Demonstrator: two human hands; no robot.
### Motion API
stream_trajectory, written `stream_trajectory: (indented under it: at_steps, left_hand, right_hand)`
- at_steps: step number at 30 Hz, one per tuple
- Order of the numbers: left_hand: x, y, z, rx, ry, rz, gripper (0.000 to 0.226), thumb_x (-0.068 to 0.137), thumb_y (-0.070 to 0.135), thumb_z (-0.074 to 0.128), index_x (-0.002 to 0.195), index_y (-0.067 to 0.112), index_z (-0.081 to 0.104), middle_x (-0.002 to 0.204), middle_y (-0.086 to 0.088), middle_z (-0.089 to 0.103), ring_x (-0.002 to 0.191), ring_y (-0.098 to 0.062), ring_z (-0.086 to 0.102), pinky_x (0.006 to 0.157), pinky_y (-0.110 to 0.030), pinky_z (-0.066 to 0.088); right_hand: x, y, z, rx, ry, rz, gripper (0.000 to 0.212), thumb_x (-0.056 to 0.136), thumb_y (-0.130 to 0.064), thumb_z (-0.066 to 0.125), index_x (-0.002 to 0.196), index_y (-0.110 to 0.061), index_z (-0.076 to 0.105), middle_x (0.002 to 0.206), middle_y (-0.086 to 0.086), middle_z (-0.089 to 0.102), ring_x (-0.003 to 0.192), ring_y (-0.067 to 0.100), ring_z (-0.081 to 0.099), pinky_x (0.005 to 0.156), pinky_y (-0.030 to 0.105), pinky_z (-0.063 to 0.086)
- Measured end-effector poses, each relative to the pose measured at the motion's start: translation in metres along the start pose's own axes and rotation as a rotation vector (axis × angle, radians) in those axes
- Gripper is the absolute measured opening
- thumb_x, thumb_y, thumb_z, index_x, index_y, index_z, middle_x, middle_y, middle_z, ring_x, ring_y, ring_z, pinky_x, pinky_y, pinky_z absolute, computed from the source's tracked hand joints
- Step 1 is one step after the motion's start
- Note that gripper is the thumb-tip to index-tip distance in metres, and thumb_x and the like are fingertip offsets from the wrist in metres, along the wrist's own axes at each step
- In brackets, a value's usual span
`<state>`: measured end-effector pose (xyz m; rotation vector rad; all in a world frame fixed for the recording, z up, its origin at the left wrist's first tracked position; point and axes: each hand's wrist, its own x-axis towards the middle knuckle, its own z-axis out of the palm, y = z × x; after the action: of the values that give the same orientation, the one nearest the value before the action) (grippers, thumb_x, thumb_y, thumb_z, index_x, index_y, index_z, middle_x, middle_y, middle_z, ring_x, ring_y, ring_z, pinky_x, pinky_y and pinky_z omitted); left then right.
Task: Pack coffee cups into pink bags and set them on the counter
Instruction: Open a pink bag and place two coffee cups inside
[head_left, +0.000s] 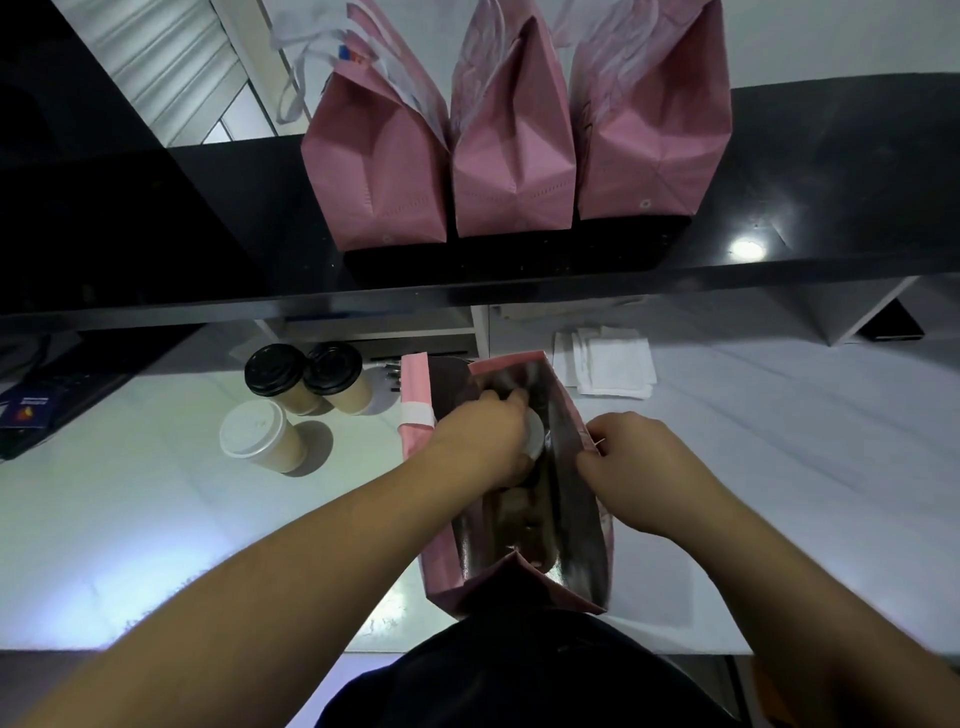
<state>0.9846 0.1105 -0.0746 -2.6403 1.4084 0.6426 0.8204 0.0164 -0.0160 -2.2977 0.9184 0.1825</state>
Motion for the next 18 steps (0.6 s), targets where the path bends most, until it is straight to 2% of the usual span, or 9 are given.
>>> stream_trajectory:
  at_steps: [3,6,9,11,15,18]
  left_hand:
    - [-0.010,0.003,-0.007,-0.025,0.040,0.018,0.078,0.085,0.039,0.076,0.150,0.018,0.038,0.128,-0.016,0.057,0.108,-0.039,0.064,0.086,-0.045,0.056]
    - [-0.016,0.007,-0.010,-0.063,0.062,0.021,0.077,0.086,0.034,0.077,0.151,0.021,0.038,0.132,-0.014,0.057,0.112,-0.037,0.064,0.090,-0.046,0.058]
    - [-0.018,0.009,-0.009,-0.080,0.082,0.040,0.079,0.085,0.031,0.078,0.152,0.022,0.037,0.137,-0.013,0.056,0.114,-0.036,0.065,0.090,-0.044,0.059]
    - [-0.018,0.009,-0.006,-0.088,0.080,0.042,0.080,0.084,0.034,0.079,0.152,0.023,0.036,0.138,-0.012,0.055,0.114,-0.036,0.065,0.089,-0.044,0.058]
    - [-0.016,0.012,0.001,-0.091,0.030,0.032,0.081,0.086,0.034,0.078,0.153,0.022,0.034,0.137,-0.015,0.051,0.114,-0.039,0.064,0.086,-0.041,0.051]
    - [-0.015,0.014,0.003,-0.087,0.021,0.030,0.082,0.087,0.034,0.078,0.155,0.021,0.033,0.138,-0.015,0.049,0.113,-0.040,0.064,0.080,-0.038,0.046]
  right_hand:
    - [0.000,0.001,0.000,-0.002,0.000,0.001,0.023,0.090,-0.024,0.050,0.081,-0.011,0.067,0.069,0.004,0.067,0.065,0.023,0.063,0.055,0.037,0.051]
    - [0.001,0.002,0.000,-0.006,-0.008,0.005,0.024,0.092,-0.025,0.050,0.082,-0.013,0.068,0.070,0.003,0.067,0.064,0.022,0.064,0.058,0.038,0.055]
    - [0.001,0.005,0.000,0.002,0.005,0.009,0.025,0.092,-0.026,0.050,0.076,-0.014,0.065,0.065,0.002,0.065,0.059,0.021,0.062,0.047,0.032,0.046]
    - [0.001,0.005,0.000,0.001,0.012,0.010,0.025,0.092,-0.026,0.050,0.072,-0.014,0.062,0.062,0.001,0.063,0.056,0.020,0.061,0.045,0.028,0.040]
    - [0.000,0.005,0.001,-0.001,0.006,0.013,0.027,0.094,-0.029,0.049,0.077,-0.014,0.064,0.065,0.002,0.065,0.059,0.021,0.063,0.048,0.031,0.046]
    - [0.000,0.007,0.001,-0.014,0.024,0.009,0.027,0.093,-0.028,0.050,0.075,-0.012,0.063,0.065,0.002,0.064,0.060,0.020,0.061,0.047,0.029,0.040]
